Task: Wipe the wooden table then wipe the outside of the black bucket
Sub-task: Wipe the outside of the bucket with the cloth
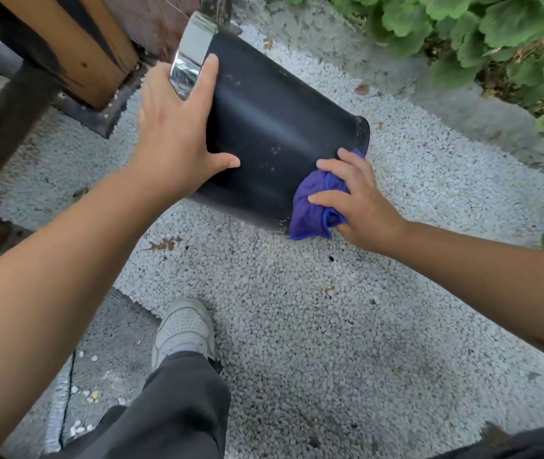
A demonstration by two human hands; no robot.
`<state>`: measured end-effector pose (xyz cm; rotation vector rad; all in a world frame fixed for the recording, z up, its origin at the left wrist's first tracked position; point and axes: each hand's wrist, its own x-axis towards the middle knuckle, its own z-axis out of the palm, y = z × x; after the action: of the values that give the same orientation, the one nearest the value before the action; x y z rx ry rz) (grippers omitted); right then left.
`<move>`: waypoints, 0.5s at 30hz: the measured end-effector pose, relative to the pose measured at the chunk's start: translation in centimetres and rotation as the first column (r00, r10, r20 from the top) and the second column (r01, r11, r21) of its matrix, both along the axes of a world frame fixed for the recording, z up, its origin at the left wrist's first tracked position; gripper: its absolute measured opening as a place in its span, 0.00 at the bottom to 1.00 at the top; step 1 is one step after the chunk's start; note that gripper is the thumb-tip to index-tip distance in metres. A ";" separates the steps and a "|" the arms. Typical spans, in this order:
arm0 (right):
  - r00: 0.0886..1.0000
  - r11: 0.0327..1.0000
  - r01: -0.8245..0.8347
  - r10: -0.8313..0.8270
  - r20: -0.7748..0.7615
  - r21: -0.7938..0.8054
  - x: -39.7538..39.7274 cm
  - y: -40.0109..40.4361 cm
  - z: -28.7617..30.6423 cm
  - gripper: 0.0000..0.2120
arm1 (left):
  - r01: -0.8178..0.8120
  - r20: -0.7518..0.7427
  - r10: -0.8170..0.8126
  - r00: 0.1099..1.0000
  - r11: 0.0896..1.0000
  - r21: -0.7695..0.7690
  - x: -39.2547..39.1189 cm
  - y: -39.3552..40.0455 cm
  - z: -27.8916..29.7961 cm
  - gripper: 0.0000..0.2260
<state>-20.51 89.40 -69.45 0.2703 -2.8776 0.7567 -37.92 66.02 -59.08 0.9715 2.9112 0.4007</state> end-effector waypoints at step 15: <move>0.880 0.744 0.474 -0.388 0.272 -0.470 -2.4 -2.7 3.0 0.23 | 0.048 0.130 -0.056 0.990 0.997 0.062 -0.5 -4.0 -1.0 0.48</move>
<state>-22.94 86.73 -66.43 -0.5364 -2.5491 1.4536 -38.47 61.98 -60.06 0.9864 2.7643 0.5294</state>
